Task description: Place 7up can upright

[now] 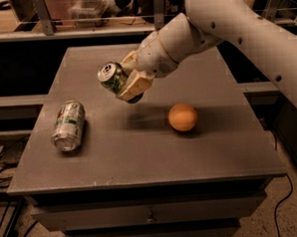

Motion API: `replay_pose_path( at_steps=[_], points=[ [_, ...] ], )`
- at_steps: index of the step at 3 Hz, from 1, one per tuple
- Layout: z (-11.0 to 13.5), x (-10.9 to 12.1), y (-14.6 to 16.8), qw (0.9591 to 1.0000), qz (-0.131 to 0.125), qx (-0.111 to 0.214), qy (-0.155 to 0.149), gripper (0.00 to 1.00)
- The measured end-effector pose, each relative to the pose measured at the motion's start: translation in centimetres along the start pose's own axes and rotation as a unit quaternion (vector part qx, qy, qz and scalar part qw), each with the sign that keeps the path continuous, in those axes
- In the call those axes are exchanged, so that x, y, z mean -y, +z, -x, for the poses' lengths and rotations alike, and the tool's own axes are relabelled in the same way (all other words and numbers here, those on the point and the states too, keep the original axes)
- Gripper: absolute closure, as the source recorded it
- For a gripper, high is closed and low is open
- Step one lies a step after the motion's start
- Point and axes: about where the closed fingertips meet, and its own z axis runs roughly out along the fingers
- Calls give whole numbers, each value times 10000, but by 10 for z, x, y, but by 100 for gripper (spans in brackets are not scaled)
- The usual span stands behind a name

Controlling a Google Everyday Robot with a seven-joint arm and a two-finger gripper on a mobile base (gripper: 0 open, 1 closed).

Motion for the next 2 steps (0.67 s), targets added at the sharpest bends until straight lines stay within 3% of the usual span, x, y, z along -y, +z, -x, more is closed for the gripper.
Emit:
replay_pose_path(
  at_steps=[1, 2],
  points=[
    [-13, 9, -4, 9970, -193, 562, 501, 100],
    [-28, 19, -8, 9879, -459, 1068, 1026, 100]
  ],
)
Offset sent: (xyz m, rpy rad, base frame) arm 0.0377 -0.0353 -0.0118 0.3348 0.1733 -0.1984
